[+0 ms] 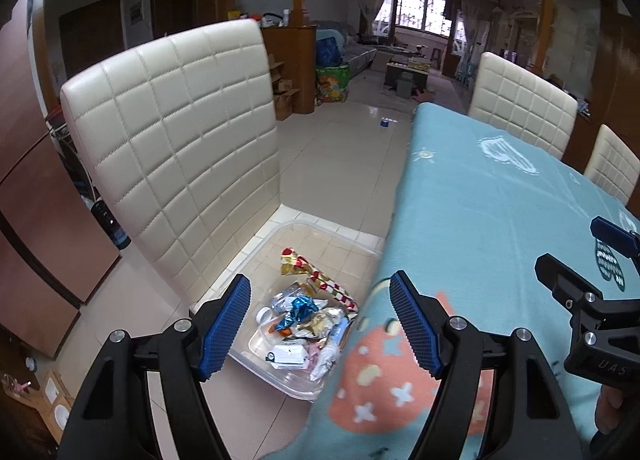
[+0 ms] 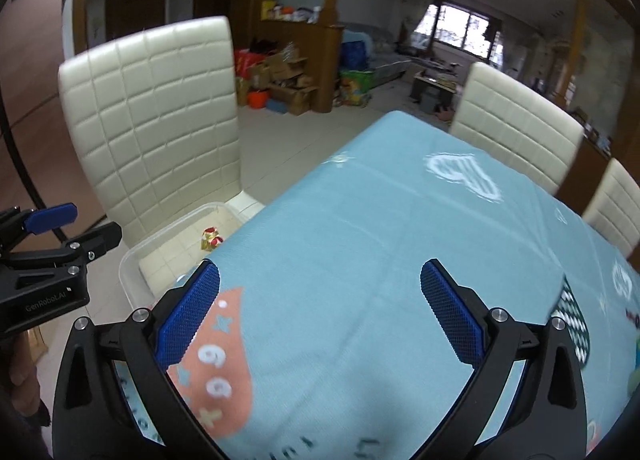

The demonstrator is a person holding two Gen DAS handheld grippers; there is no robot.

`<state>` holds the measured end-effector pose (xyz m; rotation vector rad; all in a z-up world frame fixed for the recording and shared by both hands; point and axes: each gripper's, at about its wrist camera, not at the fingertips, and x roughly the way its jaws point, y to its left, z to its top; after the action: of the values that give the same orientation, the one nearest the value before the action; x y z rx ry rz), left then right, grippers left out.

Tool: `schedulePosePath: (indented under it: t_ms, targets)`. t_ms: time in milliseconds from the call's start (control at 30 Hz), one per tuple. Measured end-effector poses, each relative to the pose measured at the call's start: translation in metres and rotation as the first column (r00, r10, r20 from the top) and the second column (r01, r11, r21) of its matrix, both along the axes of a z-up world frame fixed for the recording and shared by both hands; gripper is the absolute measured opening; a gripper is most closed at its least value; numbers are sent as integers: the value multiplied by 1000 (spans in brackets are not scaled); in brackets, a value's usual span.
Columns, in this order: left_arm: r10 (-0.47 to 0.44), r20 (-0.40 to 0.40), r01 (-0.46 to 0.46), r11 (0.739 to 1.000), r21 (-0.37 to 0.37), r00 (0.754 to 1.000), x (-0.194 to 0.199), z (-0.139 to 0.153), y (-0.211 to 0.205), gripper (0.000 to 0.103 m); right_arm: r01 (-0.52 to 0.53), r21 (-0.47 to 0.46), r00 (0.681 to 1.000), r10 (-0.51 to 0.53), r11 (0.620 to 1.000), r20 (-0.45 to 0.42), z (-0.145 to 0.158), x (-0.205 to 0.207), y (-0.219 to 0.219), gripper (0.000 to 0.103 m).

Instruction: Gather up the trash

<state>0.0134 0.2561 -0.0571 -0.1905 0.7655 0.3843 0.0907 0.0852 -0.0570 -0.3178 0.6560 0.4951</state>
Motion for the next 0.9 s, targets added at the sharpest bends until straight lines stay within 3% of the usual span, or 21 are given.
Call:
schedulePosePath:
  t_ms: [133, 367, 900]
  targets:
    - [-27, 51, 23, 997, 80, 998, -10, 21, -32, 81, 71, 10, 997, -71, 997, 12, 12, -12, -31, 100]
    - [-74, 111, 51, 978, 202, 991, -22, 50, -78, 88, 146, 54, 988, -148, 988, 46, 30, -25, -74, 100]
    - [-150, 112, 124, 970, 208, 982, -10, 64, -125, 88, 267, 101, 959, -275, 958, 74, 48, -30, -136, 100]
